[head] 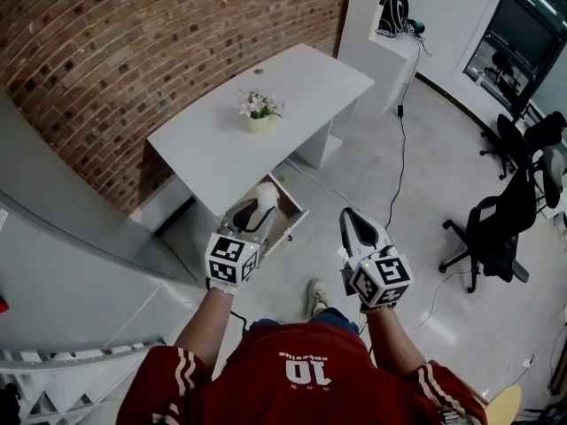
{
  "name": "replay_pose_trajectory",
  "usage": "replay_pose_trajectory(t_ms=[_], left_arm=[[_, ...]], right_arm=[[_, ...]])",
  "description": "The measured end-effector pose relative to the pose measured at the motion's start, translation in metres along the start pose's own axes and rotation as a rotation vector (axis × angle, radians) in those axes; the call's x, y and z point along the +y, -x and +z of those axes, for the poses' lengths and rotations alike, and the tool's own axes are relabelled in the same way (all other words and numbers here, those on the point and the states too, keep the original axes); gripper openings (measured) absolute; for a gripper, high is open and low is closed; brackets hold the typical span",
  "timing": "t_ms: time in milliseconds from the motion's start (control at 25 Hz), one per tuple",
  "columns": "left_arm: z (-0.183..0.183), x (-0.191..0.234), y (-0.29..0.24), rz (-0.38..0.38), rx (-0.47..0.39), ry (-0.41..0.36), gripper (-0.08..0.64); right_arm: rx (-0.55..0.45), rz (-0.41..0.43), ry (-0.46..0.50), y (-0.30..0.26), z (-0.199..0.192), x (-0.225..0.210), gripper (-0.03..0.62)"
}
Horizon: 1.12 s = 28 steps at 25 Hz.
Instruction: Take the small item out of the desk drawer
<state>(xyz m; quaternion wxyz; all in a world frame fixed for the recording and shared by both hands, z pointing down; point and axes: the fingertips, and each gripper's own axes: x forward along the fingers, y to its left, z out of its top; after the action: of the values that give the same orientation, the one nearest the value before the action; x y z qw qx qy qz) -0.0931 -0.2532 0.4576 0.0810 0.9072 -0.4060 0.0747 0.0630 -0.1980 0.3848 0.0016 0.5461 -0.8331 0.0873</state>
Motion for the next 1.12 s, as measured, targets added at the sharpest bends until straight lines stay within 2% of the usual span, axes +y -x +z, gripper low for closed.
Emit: replay_pose_trajectory(t_ms=[280, 480, 560, 720, 880, 1120], left_arm=[[0.049, -0.030, 0.061, 0.038, -0.108, 0.011, 0.164], [0.063, -0.047, 0.076, 0.062, -0.130, 0.014, 0.164], [0.068, -0.054, 0.082, 0.064, -0.140, 0.019, 0.166], [0.078, -0.067, 0.083, 0.082, -0.156, -0.017, 0.166], [0.087, -0.077, 0.085, 0.090, -0.181, 0.011, 0.167], [0.097, -0.088, 0.083, 0.102, -0.192, -0.014, 0.167]], right_arm=[[-0.022, 0.022, 0.018, 0.026, 0.017, 0.014, -0.003], [-0.023, 0.041, 0.017, 0.036, 0.030, 0.012, -0.003], [-0.021, 0.059, 0.023, 0.039, 0.031, 0.011, -0.005], [-0.036, 0.068, 0.015, 0.049, 0.040, 0.007, -0.011], [-0.042, 0.094, 0.032, 0.056, 0.037, 0.001, -0.011], [-0.068, 0.091, 0.047, 0.064, 0.049, -0.005, -0.011]])
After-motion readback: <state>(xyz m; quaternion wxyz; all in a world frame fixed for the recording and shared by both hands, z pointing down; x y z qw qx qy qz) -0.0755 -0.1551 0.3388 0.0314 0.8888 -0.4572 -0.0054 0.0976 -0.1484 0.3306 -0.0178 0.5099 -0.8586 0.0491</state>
